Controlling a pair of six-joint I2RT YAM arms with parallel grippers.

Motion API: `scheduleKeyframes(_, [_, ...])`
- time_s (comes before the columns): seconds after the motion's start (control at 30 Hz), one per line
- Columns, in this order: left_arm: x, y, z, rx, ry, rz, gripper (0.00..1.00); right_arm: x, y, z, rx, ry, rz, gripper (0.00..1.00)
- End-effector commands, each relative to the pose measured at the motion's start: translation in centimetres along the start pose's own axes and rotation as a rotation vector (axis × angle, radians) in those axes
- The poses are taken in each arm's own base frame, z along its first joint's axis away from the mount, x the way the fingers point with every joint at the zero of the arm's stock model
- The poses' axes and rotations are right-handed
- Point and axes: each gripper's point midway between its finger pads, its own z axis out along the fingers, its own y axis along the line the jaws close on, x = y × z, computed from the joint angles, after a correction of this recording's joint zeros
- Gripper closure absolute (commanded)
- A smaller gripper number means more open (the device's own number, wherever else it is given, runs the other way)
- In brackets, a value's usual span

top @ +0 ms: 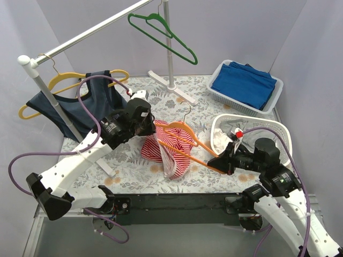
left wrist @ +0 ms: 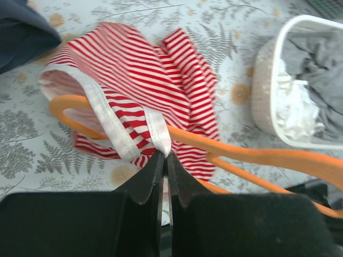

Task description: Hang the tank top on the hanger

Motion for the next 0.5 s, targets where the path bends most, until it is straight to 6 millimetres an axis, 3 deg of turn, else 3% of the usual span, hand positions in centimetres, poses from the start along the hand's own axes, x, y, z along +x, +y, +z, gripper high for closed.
scheduleKeyframes(0.0, [-2.8, -4.6, -4.8, 0.256, -0.035, 0.064, 1.00, -3.0, 2.7, -1.4, -0.058, -0.031, -0.099, 0.99])
scheduleKeyframes(0.13, [-3.4, -5.1, -5.9, 0.271, -0.018, 0.105, 1.00, -4.6, 3.0, -1.3, -0.066, -0.019, -0.132, 0.99])
scheduleKeyframes(0.33, [-2.2, -4.7, -4.7, 0.262, 0.007, 0.111, 1.00, -3.2, 1.3, 1.5, -0.111, -0.041, -0.060, 0.99])
scheduleKeyframes(0.43, [-1.3, -4.8, -4.2, 0.284, 0.024, 0.110, 1.00, -4.2, 0.9, 2.2, -0.111, -0.123, -0.066, 0.99])
scheduleKeyframes(0.47, [-1.1, -4.7, -4.0, 0.279, 0.027, 0.109, 1.00, -3.3, 0.2, 2.8, -0.103, -0.119, -0.046, 0.99])
